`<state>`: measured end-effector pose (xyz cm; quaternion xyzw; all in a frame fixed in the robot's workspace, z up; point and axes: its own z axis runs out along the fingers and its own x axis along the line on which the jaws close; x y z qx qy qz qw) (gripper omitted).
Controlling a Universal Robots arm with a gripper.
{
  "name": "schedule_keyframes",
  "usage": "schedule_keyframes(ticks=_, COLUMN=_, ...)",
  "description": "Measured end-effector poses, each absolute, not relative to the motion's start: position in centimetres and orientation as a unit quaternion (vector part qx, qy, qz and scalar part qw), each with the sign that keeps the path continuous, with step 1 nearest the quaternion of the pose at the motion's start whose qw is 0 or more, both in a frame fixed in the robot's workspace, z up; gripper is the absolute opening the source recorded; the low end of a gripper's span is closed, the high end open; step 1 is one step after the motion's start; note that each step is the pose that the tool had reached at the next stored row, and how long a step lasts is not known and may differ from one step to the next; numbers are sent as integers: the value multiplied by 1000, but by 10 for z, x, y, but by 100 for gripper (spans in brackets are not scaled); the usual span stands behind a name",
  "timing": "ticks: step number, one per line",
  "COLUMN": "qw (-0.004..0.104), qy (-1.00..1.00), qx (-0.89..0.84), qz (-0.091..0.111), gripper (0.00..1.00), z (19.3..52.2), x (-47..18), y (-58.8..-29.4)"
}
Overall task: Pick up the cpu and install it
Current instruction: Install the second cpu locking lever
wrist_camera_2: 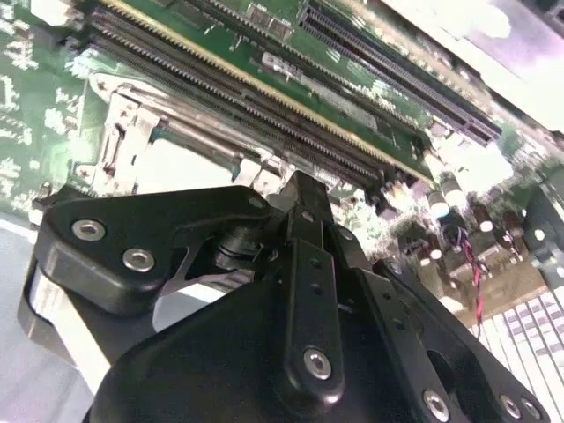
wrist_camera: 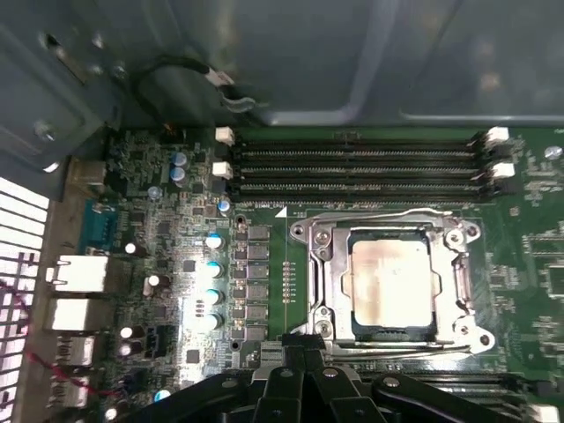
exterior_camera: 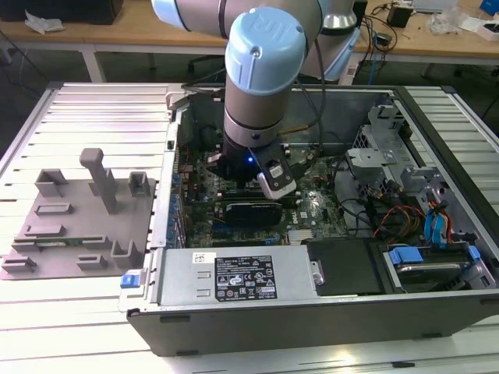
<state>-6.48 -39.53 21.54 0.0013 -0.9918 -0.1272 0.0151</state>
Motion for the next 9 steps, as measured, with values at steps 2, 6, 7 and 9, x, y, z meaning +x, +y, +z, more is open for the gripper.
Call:
schedule_keyframes(ticks=2, qw=15, qy=-992, qx=1, qz=-127, gripper=11, z=225, x=-65, y=-395)
schedule_keyframes(ticks=6, qw=15, qy=-992, qx=1, qz=-127, gripper=11, z=238, x=-64, y=-395)
schedule_keyframes(ticks=7, qw=15, qy=-992, qx=1, qz=-125, gripper=11, z=241, x=-62, y=-395)
schedule_keyframes(ticks=9, qw=15, qy=-994, qx=1, qz=-105, gripper=11, z=244, x=-57, y=-394)
